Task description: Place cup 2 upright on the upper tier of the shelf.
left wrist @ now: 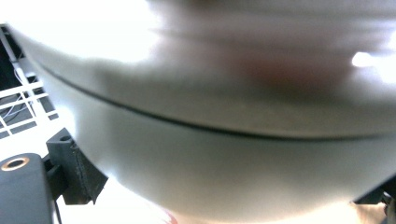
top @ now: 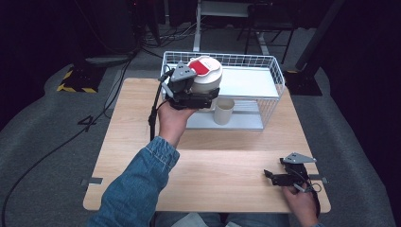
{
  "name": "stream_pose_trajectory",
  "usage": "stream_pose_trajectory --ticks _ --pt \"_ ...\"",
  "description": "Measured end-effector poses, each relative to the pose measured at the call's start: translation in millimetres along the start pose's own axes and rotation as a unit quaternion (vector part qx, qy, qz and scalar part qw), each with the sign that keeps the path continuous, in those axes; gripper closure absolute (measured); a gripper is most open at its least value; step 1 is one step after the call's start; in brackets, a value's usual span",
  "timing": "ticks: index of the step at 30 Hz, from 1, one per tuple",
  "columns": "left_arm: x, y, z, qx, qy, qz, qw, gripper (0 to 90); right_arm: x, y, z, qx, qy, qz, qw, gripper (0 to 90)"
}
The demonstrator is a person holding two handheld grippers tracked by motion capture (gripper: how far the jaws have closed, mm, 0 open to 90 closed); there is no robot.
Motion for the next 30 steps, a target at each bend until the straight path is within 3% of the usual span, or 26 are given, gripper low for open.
stream_pose_trajectory --ticks 17,30 --pt "40.9 -8.2 -24.6 -0.004 0.014 -0.005 0.9999 9.4 0.2 -0.2 -0.2 0.001 0.000 0.001 1.0000 11.4" --pt "74.1 -21.1 -36.9 -0.002 0.009 -0.039 0.9992 9.4 0.4 -0.5 -0.5 0.003 0.001 0.002 1.0000 11.4"
Point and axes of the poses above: each handheld gripper's, and its own axes: x roughly forward along the jaws, z roughly out of its underside, y roughly to its right, the point moved 6 cm from there along x, roughly forward along the jaws, and after that the axes turned 2 degrees about -x, right-handed, at the moved point
